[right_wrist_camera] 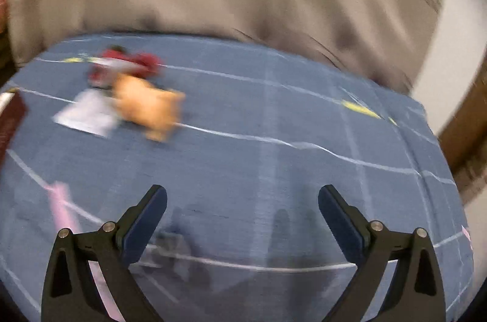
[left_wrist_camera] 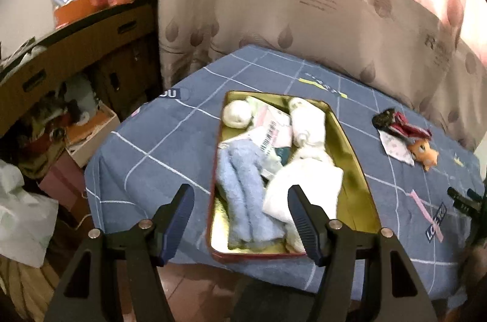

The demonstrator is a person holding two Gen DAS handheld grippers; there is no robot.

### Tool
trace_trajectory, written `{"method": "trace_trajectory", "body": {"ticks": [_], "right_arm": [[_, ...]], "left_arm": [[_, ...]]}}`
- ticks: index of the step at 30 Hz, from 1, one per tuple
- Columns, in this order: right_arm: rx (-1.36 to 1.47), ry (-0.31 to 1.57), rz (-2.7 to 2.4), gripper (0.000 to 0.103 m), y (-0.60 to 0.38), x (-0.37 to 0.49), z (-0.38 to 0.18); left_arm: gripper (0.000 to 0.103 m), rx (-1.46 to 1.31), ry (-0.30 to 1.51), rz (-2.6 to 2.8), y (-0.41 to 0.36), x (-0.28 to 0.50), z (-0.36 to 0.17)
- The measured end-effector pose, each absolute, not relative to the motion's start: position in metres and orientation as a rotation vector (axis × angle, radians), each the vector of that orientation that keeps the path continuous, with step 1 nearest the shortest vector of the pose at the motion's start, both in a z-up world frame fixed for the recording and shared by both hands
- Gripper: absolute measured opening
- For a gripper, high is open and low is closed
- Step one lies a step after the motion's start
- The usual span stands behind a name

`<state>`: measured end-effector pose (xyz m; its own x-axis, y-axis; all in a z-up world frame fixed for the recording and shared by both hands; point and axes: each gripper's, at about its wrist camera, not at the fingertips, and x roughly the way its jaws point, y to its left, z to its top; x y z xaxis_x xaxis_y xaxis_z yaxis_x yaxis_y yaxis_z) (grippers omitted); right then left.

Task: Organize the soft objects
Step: 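Reach down and grasp the red-and-white sock with the left gripper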

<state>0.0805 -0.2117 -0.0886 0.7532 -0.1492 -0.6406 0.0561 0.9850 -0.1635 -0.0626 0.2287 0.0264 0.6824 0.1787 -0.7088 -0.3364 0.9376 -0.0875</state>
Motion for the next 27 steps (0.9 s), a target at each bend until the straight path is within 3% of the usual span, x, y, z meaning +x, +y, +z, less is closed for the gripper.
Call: {"method": "trace_trajectory", "body": {"ticks": [11, 27], "right_arm": [[-0.038, 0.752, -0.091, 0.103, -0.257, 0.087, -0.099], [0.042, 0.712, 0.016, 0.103, -0.263, 0.079, -0.097]], "left_arm": [[0.065, -0.228, 0.89, 0.055, 0.166, -0.027, 0.034], [0.065, -0.679, 1.209, -0.299, 0.057, 0.178, 0.003]]}}
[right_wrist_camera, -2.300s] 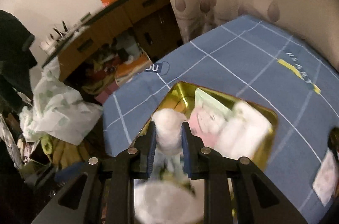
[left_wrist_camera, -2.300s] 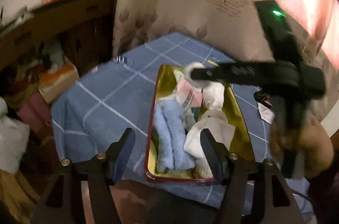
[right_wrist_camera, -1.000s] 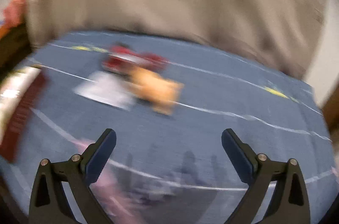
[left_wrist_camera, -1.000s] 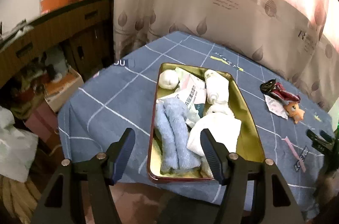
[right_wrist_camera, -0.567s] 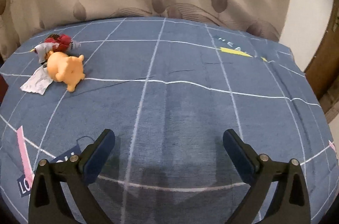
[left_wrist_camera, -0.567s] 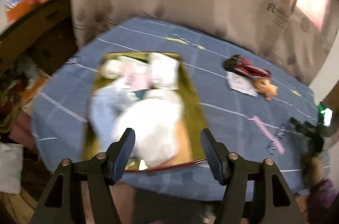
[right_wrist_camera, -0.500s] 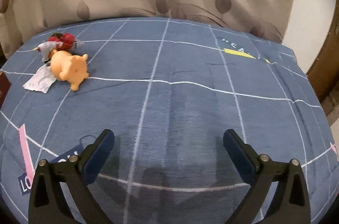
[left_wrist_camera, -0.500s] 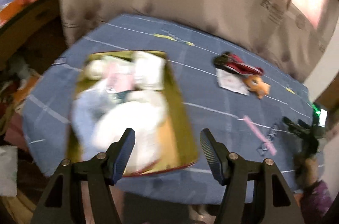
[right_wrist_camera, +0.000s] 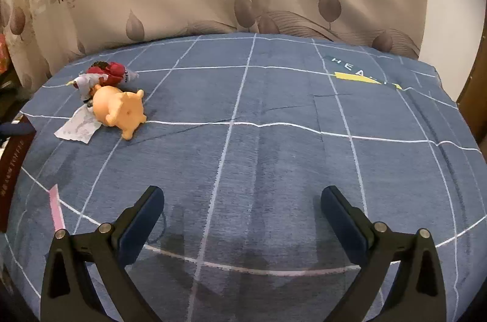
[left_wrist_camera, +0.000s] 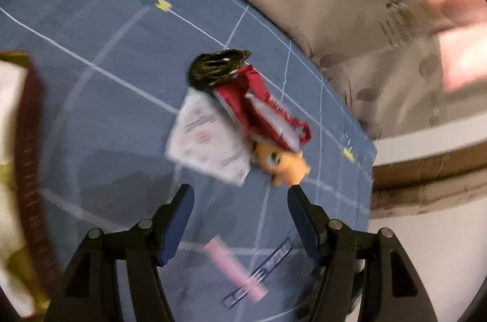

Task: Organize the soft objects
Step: 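Reach down and grasp the red-and-white sock with the left gripper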

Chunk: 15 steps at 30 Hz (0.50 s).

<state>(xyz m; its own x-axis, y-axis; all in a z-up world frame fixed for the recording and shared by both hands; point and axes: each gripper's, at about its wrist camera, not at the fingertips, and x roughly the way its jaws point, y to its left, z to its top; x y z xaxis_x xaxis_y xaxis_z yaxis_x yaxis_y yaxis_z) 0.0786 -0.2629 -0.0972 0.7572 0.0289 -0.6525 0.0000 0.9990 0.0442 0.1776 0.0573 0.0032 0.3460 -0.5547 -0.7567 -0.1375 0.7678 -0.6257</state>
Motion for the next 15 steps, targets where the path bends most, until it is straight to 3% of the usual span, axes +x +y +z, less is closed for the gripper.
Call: {"method": "trace_trajectory", "body": {"ticks": [9, 15], "right_arm": [[0.057, 0.695, 0.076, 0.103, -0.263, 0.076, -0.096], [0.063, 0.683, 0.095, 0.103, -0.262, 0.074, -0.094]], "left_arm": [[0.066, -0.983, 1.261, -0.267, 0.044, 0.234, -0.037], [0.066, -1.041, 1.256, -0.242, 0.04, 0.256, -0.046]]}}
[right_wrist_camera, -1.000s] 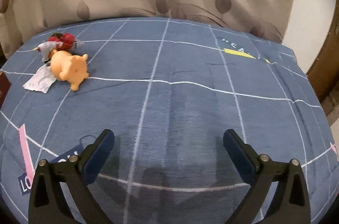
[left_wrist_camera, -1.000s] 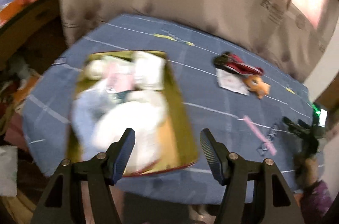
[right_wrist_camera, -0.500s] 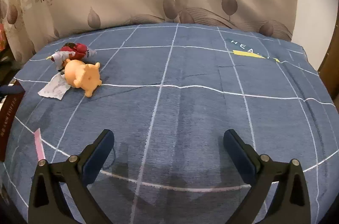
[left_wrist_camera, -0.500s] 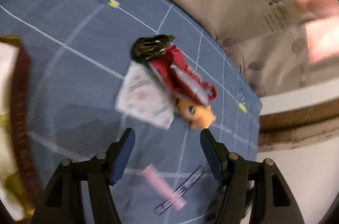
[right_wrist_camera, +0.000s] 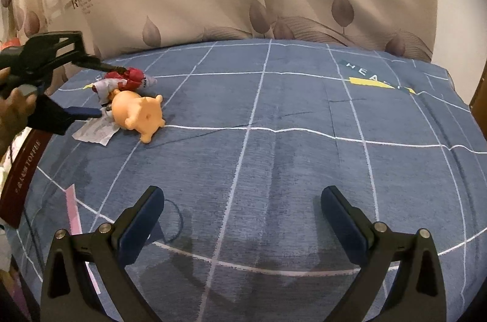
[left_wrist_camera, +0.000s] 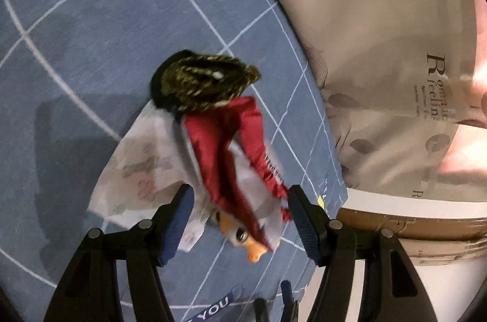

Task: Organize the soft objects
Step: 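Reach down and grasp the red-and-white sock with the left gripper, then lift the red sock with the left gripper while the right gripper grasps the orange plush toy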

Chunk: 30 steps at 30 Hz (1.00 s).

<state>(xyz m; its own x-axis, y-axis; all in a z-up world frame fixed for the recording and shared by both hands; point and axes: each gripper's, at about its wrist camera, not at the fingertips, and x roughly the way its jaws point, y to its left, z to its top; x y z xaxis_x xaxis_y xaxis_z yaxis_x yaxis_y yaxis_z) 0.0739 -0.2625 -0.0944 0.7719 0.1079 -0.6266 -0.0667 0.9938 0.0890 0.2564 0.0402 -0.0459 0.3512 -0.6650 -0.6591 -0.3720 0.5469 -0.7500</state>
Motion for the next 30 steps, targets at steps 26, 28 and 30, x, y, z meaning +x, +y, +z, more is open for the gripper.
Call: {"method": "trace_trajectory", "body": {"ticks": [26, 28, 30], "right_arm": [[0.094, 0.689, 0.091, 0.103, -0.271, 0.078, -0.095], [0.095, 0.673, 0.105, 0.103, -0.271, 0.076, -0.094], [0.089, 0.641, 0.149, 0.103, -0.268, 0.07, -0.091]], "left_arm": [[0.008, -0.611, 0.971, -0.414, 0.019, 0.142, 0.031], [0.008, -0.587, 0.974, -0.422, 0.026, 0.113, 0.027], [0.008, -0.57, 0.99, -0.417, 0.034, 0.092, 0.02]]}}
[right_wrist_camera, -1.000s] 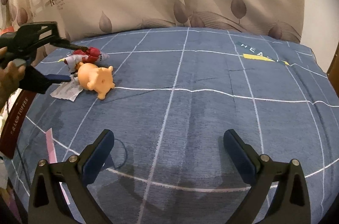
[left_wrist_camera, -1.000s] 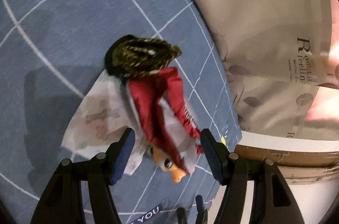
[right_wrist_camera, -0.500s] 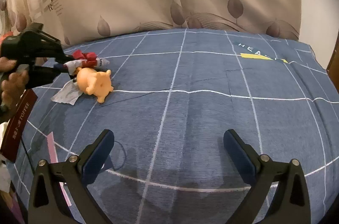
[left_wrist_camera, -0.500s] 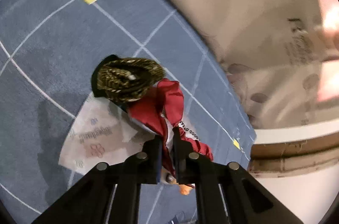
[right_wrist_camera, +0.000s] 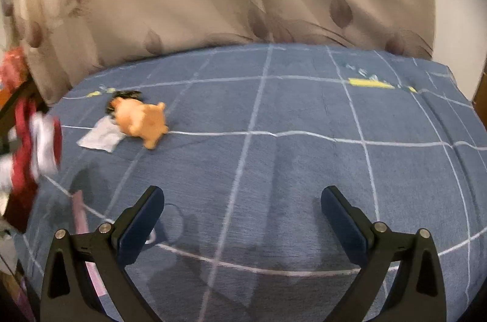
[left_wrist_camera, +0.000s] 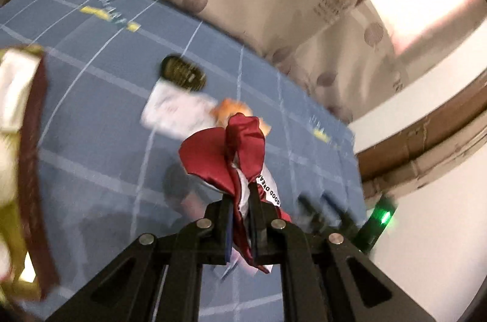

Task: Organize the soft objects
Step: 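Lift the red sock with the left gripper while the right gripper grasps the orange plush toy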

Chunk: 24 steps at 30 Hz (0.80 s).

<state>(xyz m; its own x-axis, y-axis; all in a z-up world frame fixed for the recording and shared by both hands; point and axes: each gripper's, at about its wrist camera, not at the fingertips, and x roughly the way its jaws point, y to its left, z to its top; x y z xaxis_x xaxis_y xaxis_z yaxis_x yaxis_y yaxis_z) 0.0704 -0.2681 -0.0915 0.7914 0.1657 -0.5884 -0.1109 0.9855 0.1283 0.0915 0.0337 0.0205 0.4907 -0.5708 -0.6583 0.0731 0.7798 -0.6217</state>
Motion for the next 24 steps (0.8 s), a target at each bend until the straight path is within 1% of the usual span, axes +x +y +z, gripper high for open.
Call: {"method": "trace_trajectory", "body": {"ticks": [4, 9, 10, 11, 12, 13, 18, 21, 22, 23, 24], "right_arm": [[-0.017, 0.614, 0.31, 0.103, -0.24, 0.068, -0.08], [-0.274, 0.578, 0.46, 0.102, -0.183, 0.089, -0.055], [-0.308, 0.59, 0.479, 0.096, -0.175, 0.098, -0.054], [-0.331, 0.604, 0.497, 0.082, -0.17, 0.107, -0.053], [-0.369, 0.628, 0.51, 0.077, -0.163, 0.121, -0.052], [-0.398, 0.646, 0.514, 0.075, -0.159, 0.13, -0.053], [-0.56, 0.725, 0.544, 0.075, -0.136, 0.171, -0.06], [-0.614, 0.785, 0.549, 0.075, -0.128, 0.186, -0.072], [-0.621, 0.816, 0.551, 0.074, -0.127, 0.192, -0.077], [-0.616, 0.843, 0.555, 0.056, -0.128, 0.195, -0.081], [-0.604, 0.872, 0.548, 0.05, -0.13, 0.199, -0.084]], "left_arm": [[0.008, -0.535, 1.017, -0.405, 0.05, 0.056, 0.007], [0.008, -0.471, 1.01, -0.381, 0.067, 0.032, 0.008], [0.008, -0.46, 1.006, -0.381, 0.07, 0.029, 0.01], [0.008, -0.456, 1.002, -0.378, 0.071, 0.028, 0.012], [0.008, -0.452, 0.993, -0.376, 0.073, 0.026, 0.014], [0.008, -0.444, 0.984, -0.374, 0.074, 0.025, 0.017], [0.008, -0.438, 0.963, -0.374, 0.081, 0.019, 0.024], [0.008, -0.446, 0.962, -0.368, 0.084, 0.017, 0.025], [0.008, -0.449, 0.964, -0.365, 0.086, 0.014, 0.025], [0.008, -0.453, 0.965, -0.363, 0.087, 0.013, 0.025], [0.008, -0.458, 0.965, -0.363, 0.089, 0.011, 0.025]]}}
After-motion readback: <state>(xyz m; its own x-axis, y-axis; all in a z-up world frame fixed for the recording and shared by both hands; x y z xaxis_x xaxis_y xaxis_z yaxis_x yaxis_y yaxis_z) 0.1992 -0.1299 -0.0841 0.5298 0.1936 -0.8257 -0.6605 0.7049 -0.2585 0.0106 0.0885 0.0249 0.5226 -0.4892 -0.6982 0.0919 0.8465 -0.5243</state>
